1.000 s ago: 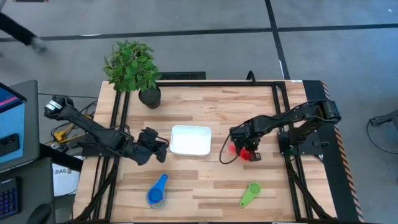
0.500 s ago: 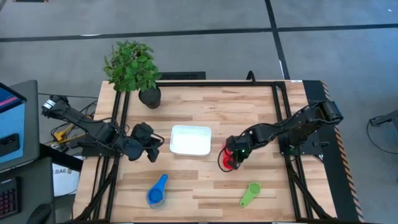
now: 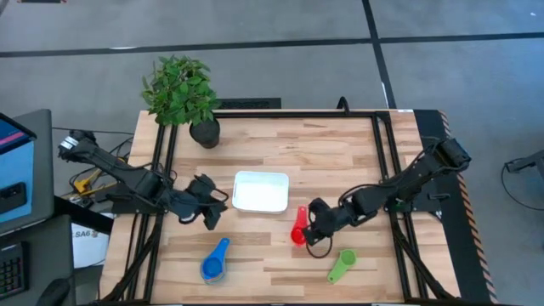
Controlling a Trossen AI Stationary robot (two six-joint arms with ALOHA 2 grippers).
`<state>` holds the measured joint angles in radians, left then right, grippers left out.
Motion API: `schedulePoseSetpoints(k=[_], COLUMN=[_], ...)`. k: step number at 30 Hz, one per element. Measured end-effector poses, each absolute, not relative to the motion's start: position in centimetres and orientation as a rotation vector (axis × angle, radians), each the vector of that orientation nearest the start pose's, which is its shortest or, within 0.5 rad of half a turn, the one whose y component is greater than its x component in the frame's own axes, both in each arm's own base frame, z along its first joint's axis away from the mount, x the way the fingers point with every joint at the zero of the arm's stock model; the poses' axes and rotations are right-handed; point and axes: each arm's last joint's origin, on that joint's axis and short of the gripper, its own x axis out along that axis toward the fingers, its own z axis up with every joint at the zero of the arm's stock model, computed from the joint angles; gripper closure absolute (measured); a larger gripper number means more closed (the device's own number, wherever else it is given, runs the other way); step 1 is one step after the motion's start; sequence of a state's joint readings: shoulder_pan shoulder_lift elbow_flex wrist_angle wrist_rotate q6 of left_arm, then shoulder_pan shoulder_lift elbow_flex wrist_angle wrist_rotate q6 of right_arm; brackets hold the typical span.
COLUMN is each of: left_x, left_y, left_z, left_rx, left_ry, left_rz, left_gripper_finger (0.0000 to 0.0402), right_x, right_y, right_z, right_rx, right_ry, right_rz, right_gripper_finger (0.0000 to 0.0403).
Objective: Nest measuring cups in basket
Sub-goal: Stack the red measuring cup into the light blue measuring cup
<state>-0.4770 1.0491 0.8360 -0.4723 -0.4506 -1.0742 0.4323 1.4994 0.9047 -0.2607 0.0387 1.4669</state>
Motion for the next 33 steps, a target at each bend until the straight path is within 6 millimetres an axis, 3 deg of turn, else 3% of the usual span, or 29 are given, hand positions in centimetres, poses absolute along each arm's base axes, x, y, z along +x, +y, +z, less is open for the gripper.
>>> schedulePoseSetpoints(k=[6, 17, 23, 33], left_x=[22.4, 27.1, 29.0, 31.3], left_y=[-9.1, -6.6, -4.9, -3.1], left_z=[27.9, 28.0, 27.9, 26.1], left_rx=[-0.766, -0.863, -0.859, -0.911], left_ry=[0.415, 0.149, 0.068, 0.117], left_rz=[0.279, 0.316, 0.267, 0.252], left_gripper_finger=[0.0298, 0.024, 0.0225, 0.0225], right_x=[28.7, 31.1, 31.6, 31.7], right_y=[12.7, 9.5, 8.5, 8.2], right_z=[23.3, 26.3, 27.1, 27.1], right_rx=[1.126, 0.933, 0.868, 0.788], right_ry=[0.768, 0.592, 0.573, 0.59], right_rz=[-0.314, -0.31, -0.291, -0.262], right_gripper_finger=[0.0398, 0.0399, 0.0396, 0.0395])
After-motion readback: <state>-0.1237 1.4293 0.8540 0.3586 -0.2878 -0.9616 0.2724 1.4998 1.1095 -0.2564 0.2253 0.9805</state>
